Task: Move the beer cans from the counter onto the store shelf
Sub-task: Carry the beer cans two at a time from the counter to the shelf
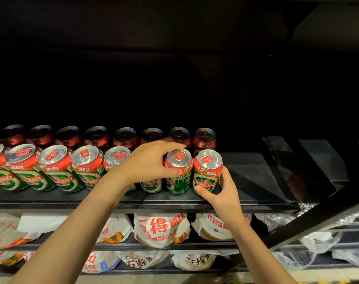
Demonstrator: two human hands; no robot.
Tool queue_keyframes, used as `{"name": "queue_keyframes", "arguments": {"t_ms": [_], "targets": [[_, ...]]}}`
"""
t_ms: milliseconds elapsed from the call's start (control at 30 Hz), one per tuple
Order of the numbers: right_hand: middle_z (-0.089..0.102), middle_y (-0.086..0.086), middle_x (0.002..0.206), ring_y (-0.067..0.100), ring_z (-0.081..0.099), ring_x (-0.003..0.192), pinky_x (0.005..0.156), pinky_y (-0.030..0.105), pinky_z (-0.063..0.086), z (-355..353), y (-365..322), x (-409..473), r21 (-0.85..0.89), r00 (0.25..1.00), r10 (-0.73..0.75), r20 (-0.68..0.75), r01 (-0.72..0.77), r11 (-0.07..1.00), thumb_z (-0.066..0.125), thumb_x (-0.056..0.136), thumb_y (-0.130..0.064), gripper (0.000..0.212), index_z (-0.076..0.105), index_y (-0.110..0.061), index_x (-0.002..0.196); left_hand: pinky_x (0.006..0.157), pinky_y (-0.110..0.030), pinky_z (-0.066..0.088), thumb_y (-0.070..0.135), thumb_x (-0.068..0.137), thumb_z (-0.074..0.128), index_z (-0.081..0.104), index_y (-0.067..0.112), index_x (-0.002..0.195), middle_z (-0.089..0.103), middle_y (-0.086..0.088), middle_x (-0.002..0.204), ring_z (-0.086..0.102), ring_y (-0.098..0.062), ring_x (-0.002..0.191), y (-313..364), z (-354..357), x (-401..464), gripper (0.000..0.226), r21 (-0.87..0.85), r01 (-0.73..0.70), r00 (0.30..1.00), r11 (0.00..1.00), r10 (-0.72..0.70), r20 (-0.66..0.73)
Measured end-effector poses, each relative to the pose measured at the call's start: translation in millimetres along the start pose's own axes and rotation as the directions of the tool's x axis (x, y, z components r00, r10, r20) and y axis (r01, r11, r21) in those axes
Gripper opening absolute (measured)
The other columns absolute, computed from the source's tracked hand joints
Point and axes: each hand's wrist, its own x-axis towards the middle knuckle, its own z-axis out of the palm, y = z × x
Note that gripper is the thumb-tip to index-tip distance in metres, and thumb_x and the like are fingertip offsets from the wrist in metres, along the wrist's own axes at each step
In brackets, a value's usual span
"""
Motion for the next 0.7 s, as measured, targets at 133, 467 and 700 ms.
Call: {"name": "queue_keyframes", "arguments": {"t_ms": [133, 467, 700], "targets": [[0.057, -0.017, 0.122, -0.006, 0.055, 0.11, 0.087, 0.009, 0.047, 0, 0, -1, 0.002, 1.0, -0.001, 0.013, 0.001, 1.0, 0.079, 0.076, -0.018, 0.069, 0.043, -0.031, 0.132, 0.089, -0.027, 0.047, 0.059, 0.068, 0.07, 0.055, 0.039, 0.119, 0.058, 0.021, 0.115, 0.053, 0.002, 0.103, 3, 1, -1, 0.057, -0.054, 0.017, 0.999, 0.998, -0.019, -0.045], [0.056, -0.01, 0.125, -0.005, 0.055, 0.11, 0.083, 0.006, 0.046, 2, 2, -1, 0.03, 1.0, -0.011, -0.019, 0.012, 0.999, 0.081, 0.073, -0.019, 0.07, 0.044, -0.028, 0.131, 0.072, -0.018, 0.04, 0.066, 0.062, 0.07, 0.059, 0.027, 0.11, 0.063, 0.012, 0.105, 0.055, -0.005, 0.091, 2, 12, 3, 0.062, -0.025, 0.104, 0.986, 0.994, -0.106, -0.131], [0.057, -0.013, 0.127, 0.002, 0.054, 0.117, 0.097, 0.022, 0.047, 0, 5, 0, -0.004, 0.999, -0.033, 0.001, 0.033, 0.999, 0.079, 0.076, -0.023, 0.07, 0.043, -0.029, 0.135, 0.084, -0.011, 0.037, 0.047, 0.071, 0.074, 0.055, 0.029, 0.126, 0.06, 0.013, 0.121, 0.052, 0.001, 0.105, 3, -1, 0, 0.061, -0.127, 0.003, 0.999, 0.992, -0.01, -0.053]]}}
